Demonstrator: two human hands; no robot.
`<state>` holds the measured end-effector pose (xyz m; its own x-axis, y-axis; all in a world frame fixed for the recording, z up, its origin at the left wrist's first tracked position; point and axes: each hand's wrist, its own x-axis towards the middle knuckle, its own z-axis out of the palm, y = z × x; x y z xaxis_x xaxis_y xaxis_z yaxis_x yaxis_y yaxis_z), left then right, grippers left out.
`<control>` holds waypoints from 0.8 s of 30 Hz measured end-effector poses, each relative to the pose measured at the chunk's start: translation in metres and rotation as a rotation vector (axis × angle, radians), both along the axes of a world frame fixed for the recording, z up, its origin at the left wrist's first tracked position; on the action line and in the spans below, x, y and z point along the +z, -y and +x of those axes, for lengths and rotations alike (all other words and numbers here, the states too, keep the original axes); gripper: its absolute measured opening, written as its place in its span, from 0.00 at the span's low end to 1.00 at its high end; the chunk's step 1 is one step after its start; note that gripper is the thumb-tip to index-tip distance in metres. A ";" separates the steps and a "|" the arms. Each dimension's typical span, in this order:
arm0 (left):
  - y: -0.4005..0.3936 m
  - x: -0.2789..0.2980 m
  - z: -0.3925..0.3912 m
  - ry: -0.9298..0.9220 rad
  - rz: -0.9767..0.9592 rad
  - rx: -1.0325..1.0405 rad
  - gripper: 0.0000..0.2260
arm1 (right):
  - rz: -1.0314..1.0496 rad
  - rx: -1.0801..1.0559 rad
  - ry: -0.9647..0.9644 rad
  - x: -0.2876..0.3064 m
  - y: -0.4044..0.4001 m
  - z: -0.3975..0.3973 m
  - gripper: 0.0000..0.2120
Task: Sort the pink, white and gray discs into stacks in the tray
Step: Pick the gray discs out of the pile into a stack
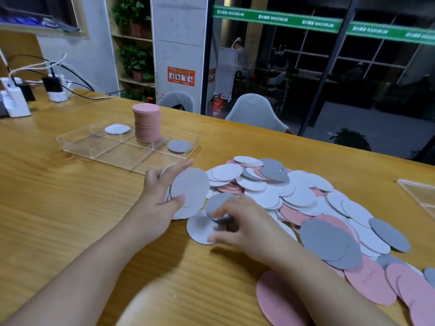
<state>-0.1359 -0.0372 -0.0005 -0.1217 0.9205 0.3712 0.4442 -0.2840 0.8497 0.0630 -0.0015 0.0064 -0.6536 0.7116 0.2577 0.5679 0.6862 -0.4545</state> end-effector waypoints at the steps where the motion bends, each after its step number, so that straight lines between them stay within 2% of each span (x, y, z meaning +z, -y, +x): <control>1: 0.000 -0.001 -0.001 -0.012 -0.012 0.002 0.35 | 0.018 0.034 0.053 -0.002 0.001 -0.002 0.19; 3: -0.001 -0.002 -0.001 -0.016 -0.025 0.004 0.37 | 0.037 0.056 0.119 -0.003 0.003 -0.004 0.21; 7: -0.004 -0.005 -0.002 -0.014 -0.055 0.032 0.37 | 0.100 0.043 0.152 0.000 0.003 -0.005 0.18; 10: -0.005 -0.006 -0.001 -0.034 -0.075 0.043 0.37 | 0.259 0.069 0.241 -0.005 0.005 -0.008 0.20; 12: -0.005 -0.008 -0.001 -0.055 -0.083 0.048 0.37 | 0.427 0.042 0.224 -0.011 0.006 -0.011 0.21; 15: -0.005 -0.010 -0.003 -0.092 -0.105 0.044 0.36 | 0.543 -0.019 0.183 -0.013 0.005 -0.014 0.16; 19: -0.003 -0.011 -0.003 -0.139 -0.136 0.032 0.24 | 0.413 -0.039 0.136 -0.012 0.008 -0.010 0.10; 24: 0.000 -0.010 0.000 -0.120 -0.138 -0.013 0.24 | 0.204 -0.047 -0.124 -0.012 0.004 -0.004 0.09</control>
<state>-0.1357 -0.0369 -0.0109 -0.0723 0.9649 0.2524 0.5418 -0.1745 0.8222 0.0592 -0.0058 -0.0054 -0.5754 0.6655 0.4754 0.5496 0.7451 -0.3778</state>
